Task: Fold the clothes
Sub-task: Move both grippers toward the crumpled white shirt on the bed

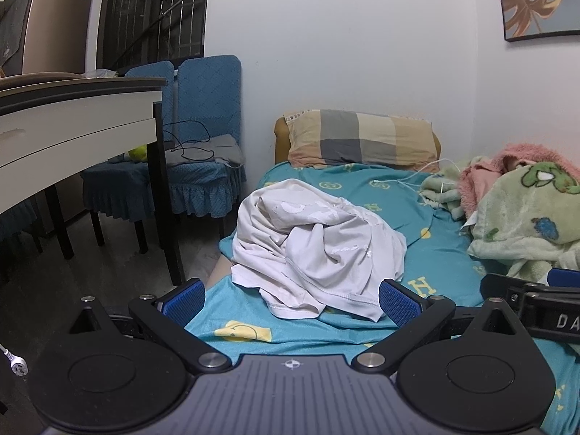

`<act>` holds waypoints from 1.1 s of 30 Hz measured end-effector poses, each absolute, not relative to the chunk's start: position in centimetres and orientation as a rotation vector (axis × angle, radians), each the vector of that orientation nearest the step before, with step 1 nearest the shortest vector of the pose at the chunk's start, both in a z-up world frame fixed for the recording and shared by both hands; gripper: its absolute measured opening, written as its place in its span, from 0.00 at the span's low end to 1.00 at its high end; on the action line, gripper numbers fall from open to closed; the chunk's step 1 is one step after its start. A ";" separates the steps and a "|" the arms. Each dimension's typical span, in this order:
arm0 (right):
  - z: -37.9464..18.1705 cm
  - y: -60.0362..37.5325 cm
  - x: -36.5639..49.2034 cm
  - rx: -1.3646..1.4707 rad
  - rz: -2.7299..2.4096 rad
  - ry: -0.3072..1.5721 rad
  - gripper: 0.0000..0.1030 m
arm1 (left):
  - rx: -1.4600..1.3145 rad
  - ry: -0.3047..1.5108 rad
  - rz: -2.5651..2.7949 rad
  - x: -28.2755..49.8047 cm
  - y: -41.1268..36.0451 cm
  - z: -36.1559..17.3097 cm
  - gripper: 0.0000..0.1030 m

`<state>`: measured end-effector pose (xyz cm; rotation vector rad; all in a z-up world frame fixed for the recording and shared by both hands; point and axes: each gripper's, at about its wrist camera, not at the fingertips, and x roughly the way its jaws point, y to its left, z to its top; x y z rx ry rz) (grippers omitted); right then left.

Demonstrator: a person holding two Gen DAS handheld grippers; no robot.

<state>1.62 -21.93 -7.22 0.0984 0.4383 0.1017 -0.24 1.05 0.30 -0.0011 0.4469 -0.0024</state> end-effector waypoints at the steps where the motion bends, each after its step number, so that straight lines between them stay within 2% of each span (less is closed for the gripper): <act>1: -7.1 -22.1 1.6 0.107 0.104 0.437 1.00 | -0.004 0.445 0.011 -0.2 1.1 0.3 1.00; 19: -6.2 -23.6 0.9 0.170 0.095 0.375 1.00 | -0.014 0.486 0.056 0.5 1.7 -0.4 1.00; 25: -6.5 -24.3 1.0 0.221 0.102 0.378 0.95 | -0.015 0.467 0.052 0.3 2.0 0.2 1.00; 27: -6.8 -24.3 1.2 0.225 0.104 0.386 0.92 | -0.018 0.459 0.047 0.4 2.2 0.6 1.00; 29: -7.2 -24.2 1.5 0.234 0.109 0.403 0.75 | -0.022 0.444 0.051 0.5 2.5 0.9 1.00; 33: -8.5 -24.1 3.9 0.301 0.144 0.478 0.62 | -0.028 0.427 0.076 1.2 3.4 1.5 1.00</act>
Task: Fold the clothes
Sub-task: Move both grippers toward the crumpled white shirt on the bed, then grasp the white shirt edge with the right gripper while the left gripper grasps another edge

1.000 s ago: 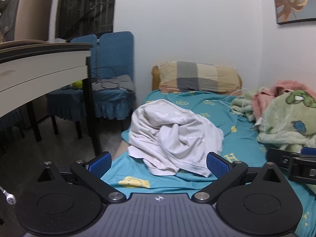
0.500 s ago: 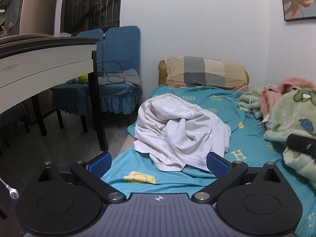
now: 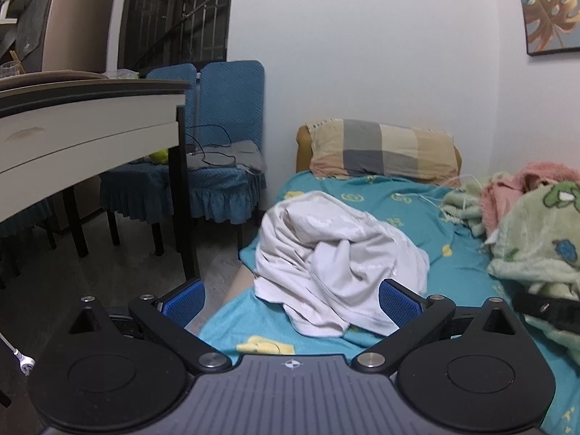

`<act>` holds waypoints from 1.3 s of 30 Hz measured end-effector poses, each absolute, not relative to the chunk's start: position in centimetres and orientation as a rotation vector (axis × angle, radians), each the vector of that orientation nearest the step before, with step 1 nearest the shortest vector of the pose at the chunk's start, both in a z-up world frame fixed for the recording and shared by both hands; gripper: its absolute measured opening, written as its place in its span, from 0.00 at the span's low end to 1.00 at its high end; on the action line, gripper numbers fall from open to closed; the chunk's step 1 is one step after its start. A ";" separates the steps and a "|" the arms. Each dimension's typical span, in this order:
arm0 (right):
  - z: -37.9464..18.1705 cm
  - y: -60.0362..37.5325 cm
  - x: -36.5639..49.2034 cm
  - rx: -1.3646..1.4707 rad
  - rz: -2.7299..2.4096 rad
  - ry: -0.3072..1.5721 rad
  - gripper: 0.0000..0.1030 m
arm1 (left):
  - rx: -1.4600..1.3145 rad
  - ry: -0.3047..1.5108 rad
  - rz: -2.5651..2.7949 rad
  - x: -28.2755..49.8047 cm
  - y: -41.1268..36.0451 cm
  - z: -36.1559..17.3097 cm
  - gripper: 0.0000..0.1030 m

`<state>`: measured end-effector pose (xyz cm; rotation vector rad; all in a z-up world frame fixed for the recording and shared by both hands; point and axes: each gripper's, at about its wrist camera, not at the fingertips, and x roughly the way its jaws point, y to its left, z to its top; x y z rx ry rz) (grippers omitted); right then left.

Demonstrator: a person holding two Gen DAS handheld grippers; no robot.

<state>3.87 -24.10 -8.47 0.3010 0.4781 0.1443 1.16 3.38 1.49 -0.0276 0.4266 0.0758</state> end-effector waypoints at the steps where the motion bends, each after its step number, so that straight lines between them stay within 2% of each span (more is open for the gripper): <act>1: -8.8 -23.9 4.8 0.312 0.160 0.498 0.55 | -0.029 0.424 0.082 1.4 3.7 1.6 1.00; 4: -9.8 -23.2 7.9 0.411 0.240 0.536 0.34 | -0.027 0.422 0.095 2.3 4.9 1.3 1.00; 5: -10.3 -23.1 9.2 0.462 0.271 0.555 0.30 | -0.025 0.422 0.098 2.6 5.3 1.2 1.00; 9: -12.5 -20.2 14.1 0.408 0.317 0.629 0.30 | -0.001 0.435 0.112 4.1 6.9 0.5 1.00; 20: -20.6 -13.9 19.2 -0.185 0.319 0.654 0.30 | -0.017 0.524 0.060 7.8 8.8 -3.0 0.99; 23: -20.5 -13.3 19.0 -0.228 0.352 0.656 0.34 | 0.001 0.535 0.051 8.2 8.4 -3.5 0.99; 27: -20.6 -12.8 18.8 -0.273 0.360 0.652 0.33 | 0.008 0.528 0.042 8.2 8.1 -3.8 0.99; 29: -20.6 -13.2 19.1 -0.241 0.347 0.658 0.28 | 0.003 0.523 0.034 8.2 8.0 -3.9 0.99; 30: -20.5 -13.2 19.1 -0.238 0.337 0.657 0.22 | -0.001 0.520 0.029 8.2 8.0 -3.9 0.99; 31: -20.4 -13.3 19.1 -0.236 0.326 0.656 0.09 | -0.002 0.515 0.023 8.1 7.9 -3.9 0.99; 34: -18.5 -14.3 18.5 -0.141 0.324 0.631 0.08 | 0.004 0.491 0.007 7.7 7.7 -3.7 0.99; 39: -11.5 -16.4 15.6 0.061 0.349 0.518 0.07 | 0.044 0.441 -0.067 6.7 6.4 -3.4 0.98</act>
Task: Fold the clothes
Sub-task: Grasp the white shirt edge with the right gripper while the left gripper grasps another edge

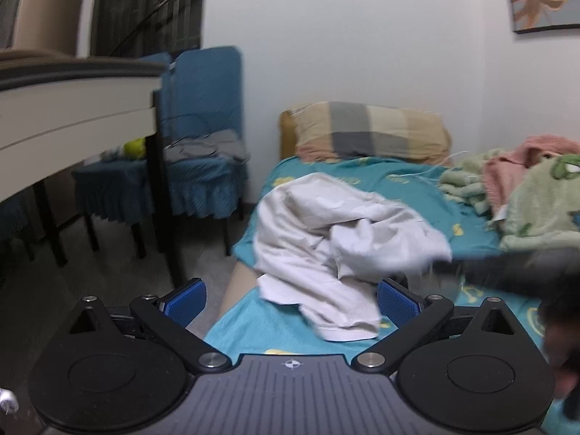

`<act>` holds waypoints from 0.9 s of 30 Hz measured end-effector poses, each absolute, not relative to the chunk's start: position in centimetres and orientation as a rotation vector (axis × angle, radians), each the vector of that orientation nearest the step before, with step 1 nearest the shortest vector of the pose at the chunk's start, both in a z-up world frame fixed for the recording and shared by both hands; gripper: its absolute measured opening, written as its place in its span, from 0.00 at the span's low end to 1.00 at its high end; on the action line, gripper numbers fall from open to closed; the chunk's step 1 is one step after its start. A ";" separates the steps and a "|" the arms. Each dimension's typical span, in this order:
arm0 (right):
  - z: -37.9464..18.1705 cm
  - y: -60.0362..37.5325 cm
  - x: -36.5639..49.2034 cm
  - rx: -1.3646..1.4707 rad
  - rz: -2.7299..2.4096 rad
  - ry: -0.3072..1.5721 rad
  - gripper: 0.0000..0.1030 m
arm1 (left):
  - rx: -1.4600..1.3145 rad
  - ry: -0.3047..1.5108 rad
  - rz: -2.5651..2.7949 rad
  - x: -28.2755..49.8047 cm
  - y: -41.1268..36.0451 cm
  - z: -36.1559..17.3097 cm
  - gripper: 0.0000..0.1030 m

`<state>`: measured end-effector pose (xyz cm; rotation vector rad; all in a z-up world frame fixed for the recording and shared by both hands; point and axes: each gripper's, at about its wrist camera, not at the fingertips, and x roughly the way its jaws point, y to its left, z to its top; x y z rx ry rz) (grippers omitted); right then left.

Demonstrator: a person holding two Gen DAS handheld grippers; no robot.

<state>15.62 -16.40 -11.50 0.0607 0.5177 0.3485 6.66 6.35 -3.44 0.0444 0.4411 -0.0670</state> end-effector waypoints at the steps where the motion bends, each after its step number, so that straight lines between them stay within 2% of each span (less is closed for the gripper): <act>1: -10.1 -17.1 14.8 0.099 0.358 0.502 0.07 | 0.058 0.433 -0.088 6.4 5.9 -3.4 0.98; 9: -3.1 -24.2 9.4 0.338 0.430 0.411 0.07 | 0.235 0.380 -0.241 5.3 0.1 -4.3 0.96; 13: -1.9 -26.7 8.0 0.472 0.509 0.365 0.07 | 0.297 0.384 -0.309 5.4 -3.4 -5.0 0.91; 18: -1.0 -28.3 6.8 0.539 0.659 0.323 0.07 | 0.253 0.360 -0.298 6.2 -6.5 -5.8 0.91; 20: -0.8 -29.1 6.7 0.554 0.701 0.312 0.07 | 0.260 0.362 -0.256 7.1 -7.3 -6.4 0.86; 23: -0.9 -30.9 6.6 0.593 0.732 0.302 0.07 | 0.272 0.366 -0.194 8.5 -8.3 -7.3 0.77; 25: -1.3 -31.9 6.9 0.615 0.726 0.315 0.07 | 0.275 0.381 -0.189 9.5 -8.5 -7.8 0.57; 26: -1.5 -32.4 7.2 0.631 0.720 0.325 0.07 | 0.266 0.394 -0.195 10.0 -8.4 -8.0 0.51; 27: -1.7 -32.9 7.5 0.640 0.704 0.336 0.07 | 0.248 0.406 -0.207 10.3 -8.2 -8.1 0.37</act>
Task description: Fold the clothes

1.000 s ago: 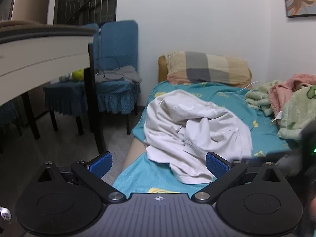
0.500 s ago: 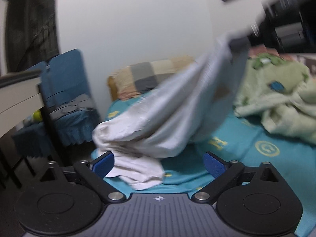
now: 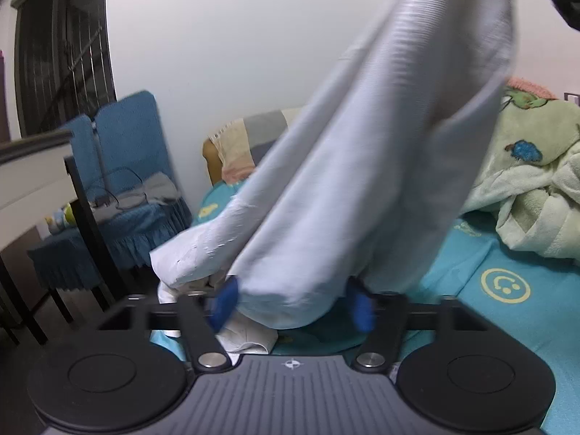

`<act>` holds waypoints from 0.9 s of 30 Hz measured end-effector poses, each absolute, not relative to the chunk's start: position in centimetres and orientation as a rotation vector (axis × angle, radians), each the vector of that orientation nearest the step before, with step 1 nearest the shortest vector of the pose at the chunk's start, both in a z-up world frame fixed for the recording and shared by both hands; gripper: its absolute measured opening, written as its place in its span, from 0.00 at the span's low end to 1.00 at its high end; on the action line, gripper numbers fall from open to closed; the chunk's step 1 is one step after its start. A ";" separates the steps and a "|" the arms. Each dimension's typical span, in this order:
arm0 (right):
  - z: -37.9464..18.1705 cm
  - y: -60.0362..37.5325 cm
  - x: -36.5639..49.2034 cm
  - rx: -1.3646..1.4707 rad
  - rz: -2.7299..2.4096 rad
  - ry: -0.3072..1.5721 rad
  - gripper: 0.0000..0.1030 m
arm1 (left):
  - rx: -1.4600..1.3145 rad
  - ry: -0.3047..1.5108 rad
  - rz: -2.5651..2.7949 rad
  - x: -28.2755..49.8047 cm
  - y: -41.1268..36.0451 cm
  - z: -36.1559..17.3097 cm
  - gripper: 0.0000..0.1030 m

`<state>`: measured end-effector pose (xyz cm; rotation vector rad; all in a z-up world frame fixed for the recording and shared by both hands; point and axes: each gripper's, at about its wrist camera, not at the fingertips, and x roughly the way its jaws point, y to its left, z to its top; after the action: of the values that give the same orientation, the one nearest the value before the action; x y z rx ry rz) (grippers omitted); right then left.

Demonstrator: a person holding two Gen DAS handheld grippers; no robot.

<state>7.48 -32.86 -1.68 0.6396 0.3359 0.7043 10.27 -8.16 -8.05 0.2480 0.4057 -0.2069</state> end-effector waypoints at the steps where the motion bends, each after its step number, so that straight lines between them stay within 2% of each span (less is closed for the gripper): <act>1: -1.8 -33.2 7.7 0.639 0.676 0.350 0.07 | 0.234 0.408 -0.219 10.5 -8.0 -8.0 0.19; 2: -2.0 -33.5 8.0 0.639 0.647 0.364 0.07 | 0.222 0.408 -0.231 10.7 -8.0 -7.9 0.10; 3: -2.3 -33.6 8.2 0.640 0.619 0.383 0.07 | 0.218 0.398 -0.236 10.7 -7.8 -7.7 0.05; 6: -3.3 -33.9 8.6 0.645 0.533 0.443 0.07 | 0.183 0.381 -0.266 10.6 -6.9 -6.8 0.03; 11: -6.8 -34.5 10.3 0.719 0.414 0.589 0.08 | 0.117 0.393 -0.286 13.3 -3.8 -4.2 0.03; 14: -9.6 -34.5 12.1 0.785 0.360 0.706 0.08 | 0.091 0.467 -0.286 17.7 -3.4 -4.2 0.03; 21: -14.1 -33.8 15.1 0.873 0.288 0.854 0.09 | 0.183 0.670 -0.274 26.3 -4.6 -11.6 0.05; 24: -15.3 -33.6 15.7 0.873 0.259 0.894 0.09 | 0.187 0.667 -0.293 26.2 -4.1 -12.2 0.08; 27: -15.4 -33.6 16.0 0.887 0.258 0.898 0.09 | 0.202 0.657 -0.322 24.1 -3.6 -11.0 0.17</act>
<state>15.96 -33.55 -15.37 0.8872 0.8983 0.2581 24.15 -3.65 -11.02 0.2016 0.6574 -0.3220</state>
